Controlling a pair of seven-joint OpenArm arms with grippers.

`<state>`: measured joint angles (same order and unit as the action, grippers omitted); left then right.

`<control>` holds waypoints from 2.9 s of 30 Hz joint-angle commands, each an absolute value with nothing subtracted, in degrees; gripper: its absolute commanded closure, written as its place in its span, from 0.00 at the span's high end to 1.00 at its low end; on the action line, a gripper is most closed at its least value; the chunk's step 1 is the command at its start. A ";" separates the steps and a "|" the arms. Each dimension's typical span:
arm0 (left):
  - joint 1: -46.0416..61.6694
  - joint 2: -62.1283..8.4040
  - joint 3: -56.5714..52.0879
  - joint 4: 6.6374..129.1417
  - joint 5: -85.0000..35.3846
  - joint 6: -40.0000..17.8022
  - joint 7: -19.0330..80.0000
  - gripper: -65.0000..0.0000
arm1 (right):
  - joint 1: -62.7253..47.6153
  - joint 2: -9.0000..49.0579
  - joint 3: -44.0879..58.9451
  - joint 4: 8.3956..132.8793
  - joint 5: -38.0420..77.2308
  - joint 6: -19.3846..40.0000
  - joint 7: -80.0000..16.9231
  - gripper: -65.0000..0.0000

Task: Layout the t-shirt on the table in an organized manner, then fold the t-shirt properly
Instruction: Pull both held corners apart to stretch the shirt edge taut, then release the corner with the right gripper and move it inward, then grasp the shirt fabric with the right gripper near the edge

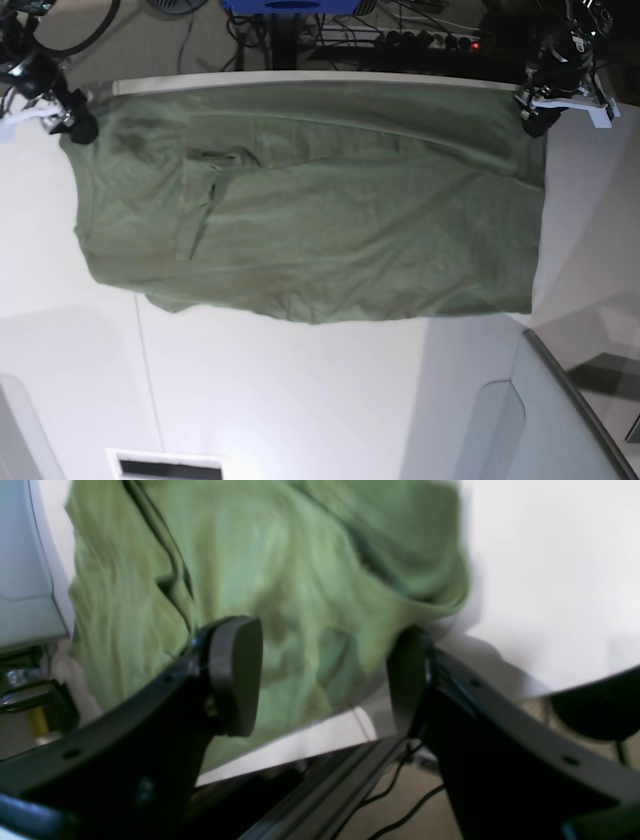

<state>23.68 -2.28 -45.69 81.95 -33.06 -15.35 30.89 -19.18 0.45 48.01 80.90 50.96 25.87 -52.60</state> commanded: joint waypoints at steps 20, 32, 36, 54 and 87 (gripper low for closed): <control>23.78 -1.89 -50.51 95.96 -33.80 -15.69 29.85 0.19 | -20.62 1.45 29.85 97.89 52.00 26.24 -58.59 0.57; 23.34 -2.68 -56.92 92.35 -33.98 -15.69 29.58 0.00 | -15.96 0.31 27.74 83.65 52.26 26.24 -59.12 0.57; 23.34 -2.86 -59.21 92.35 -33.80 -15.69 29.58 0.00 | -14.73 -0.57 26.24 83.38 52.09 26.24 -59.12 0.57; 23.78 -2.77 -61.93 92.26 -33.80 -15.69 29.67 0.00 | -11.12 -1.01 22.99 76.09 52.09 26.15 -58.59 0.57; 23.69 -2.77 -62.02 87.78 -33.80 -15.69 29.58 0.00 | -4.70 -1.01 22.90 76.18 52.09 26.15 -59.03 0.01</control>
<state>23.20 -1.96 -61.54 86.98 -33.21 -15.38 30.87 -5.32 -1.26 22.96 75.31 50.78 25.69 -59.44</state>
